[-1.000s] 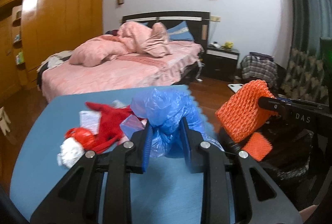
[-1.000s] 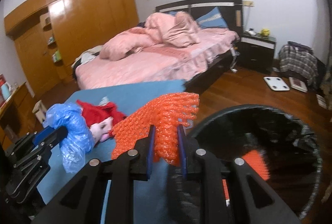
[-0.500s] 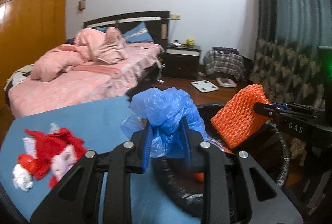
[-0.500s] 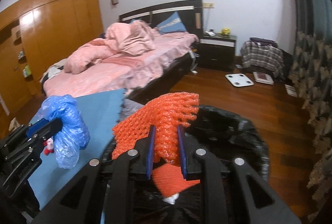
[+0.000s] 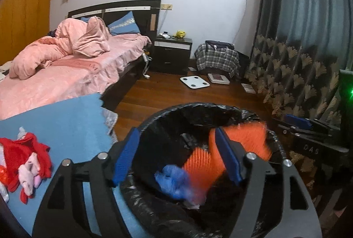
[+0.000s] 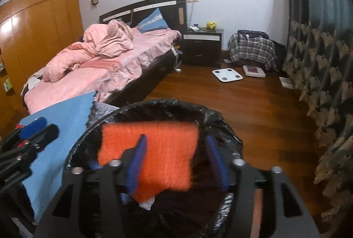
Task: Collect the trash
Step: 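Release the blue bag and orange net into the trash bin with both tools, then grasp the white tissue with the left tool while the right grasps pink cloth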
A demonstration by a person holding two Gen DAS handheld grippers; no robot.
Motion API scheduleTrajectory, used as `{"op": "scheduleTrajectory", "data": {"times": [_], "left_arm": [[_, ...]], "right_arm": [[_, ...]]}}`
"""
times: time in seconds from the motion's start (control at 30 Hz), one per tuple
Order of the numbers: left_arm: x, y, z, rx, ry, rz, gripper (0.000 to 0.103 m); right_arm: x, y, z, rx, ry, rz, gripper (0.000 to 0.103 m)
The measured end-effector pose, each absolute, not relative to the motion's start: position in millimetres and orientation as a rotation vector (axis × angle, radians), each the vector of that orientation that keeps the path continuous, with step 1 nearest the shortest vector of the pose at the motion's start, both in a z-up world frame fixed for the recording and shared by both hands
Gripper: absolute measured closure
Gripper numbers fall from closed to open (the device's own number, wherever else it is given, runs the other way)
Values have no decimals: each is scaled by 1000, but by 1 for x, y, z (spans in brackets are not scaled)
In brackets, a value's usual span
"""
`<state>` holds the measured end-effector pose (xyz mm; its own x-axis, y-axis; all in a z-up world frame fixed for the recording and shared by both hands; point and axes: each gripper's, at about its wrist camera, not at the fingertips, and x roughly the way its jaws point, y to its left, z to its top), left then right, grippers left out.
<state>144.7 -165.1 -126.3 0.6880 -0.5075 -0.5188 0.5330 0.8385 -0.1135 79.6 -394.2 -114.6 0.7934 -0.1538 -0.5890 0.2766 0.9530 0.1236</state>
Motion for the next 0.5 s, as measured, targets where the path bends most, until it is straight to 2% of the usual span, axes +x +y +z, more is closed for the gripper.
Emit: {"op": "scheduleTrajectory", "data": {"times": [0.03,0.07,0.1,0.27,0.5], "left_arm": [[144,-159,-126,47,562,-567,28],[142,-152,-125,44,557,-551,25],[140,-141,-125,42,549,-522,21],[132,-99,-118,40,527,-423,14],[118,-27,-112,54,503,-257,13]], "right_arm": [[78,-393,-114,213,602,-231,27],[77,-391,-113,212,595,-230,14],[76,-388,-111,209,586,-228,8],[81,-360,-103,205,570,-149,6],[98,-294,-98,198,559,-17,6]]}}
